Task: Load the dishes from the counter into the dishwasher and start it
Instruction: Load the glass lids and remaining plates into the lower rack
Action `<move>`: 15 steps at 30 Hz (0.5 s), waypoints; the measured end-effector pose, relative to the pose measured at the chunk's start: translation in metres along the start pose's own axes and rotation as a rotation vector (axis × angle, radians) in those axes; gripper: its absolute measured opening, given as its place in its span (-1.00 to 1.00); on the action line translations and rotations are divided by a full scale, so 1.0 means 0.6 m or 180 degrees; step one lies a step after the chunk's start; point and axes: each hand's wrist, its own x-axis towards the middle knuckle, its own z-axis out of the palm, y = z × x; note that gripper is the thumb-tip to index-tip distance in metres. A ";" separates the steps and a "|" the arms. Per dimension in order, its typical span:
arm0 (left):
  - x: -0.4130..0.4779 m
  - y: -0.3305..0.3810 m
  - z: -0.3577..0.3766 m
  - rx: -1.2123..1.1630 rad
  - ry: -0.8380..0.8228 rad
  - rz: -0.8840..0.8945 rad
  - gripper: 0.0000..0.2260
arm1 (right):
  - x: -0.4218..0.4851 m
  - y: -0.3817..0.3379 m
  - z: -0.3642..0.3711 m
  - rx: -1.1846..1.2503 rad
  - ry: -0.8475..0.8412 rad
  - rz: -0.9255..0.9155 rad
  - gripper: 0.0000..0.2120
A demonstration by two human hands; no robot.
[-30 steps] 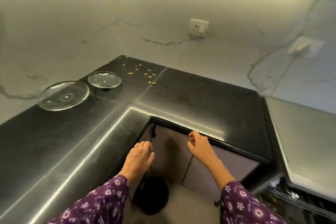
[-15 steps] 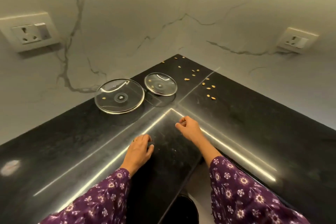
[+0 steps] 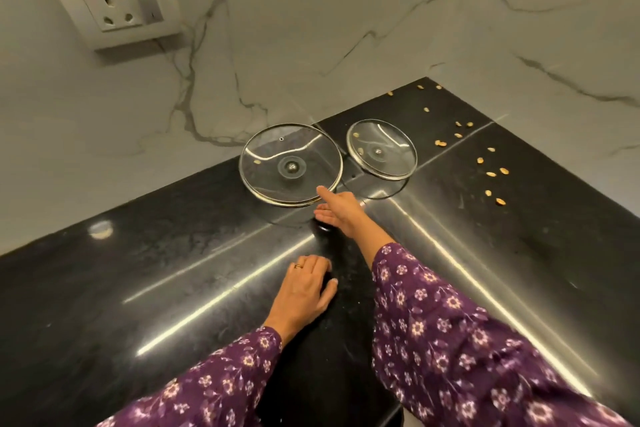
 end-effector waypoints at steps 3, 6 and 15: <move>0.000 0.001 0.001 0.0051 -0.0027 0.0021 -0.83 | 0.015 -0.008 0.017 0.0220 -0.0043 -0.0012 -0.71; 0.000 0.000 0.003 0.0099 -0.0045 0.0011 -0.82 | 0.016 -0.014 0.029 0.0540 -0.0042 0.0062 -0.89; -0.001 0.001 -0.002 0.0032 -0.0097 -0.0010 -0.83 | -0.050 -0.004 0.006 0.0692 0.0308 -0.0567 -0.85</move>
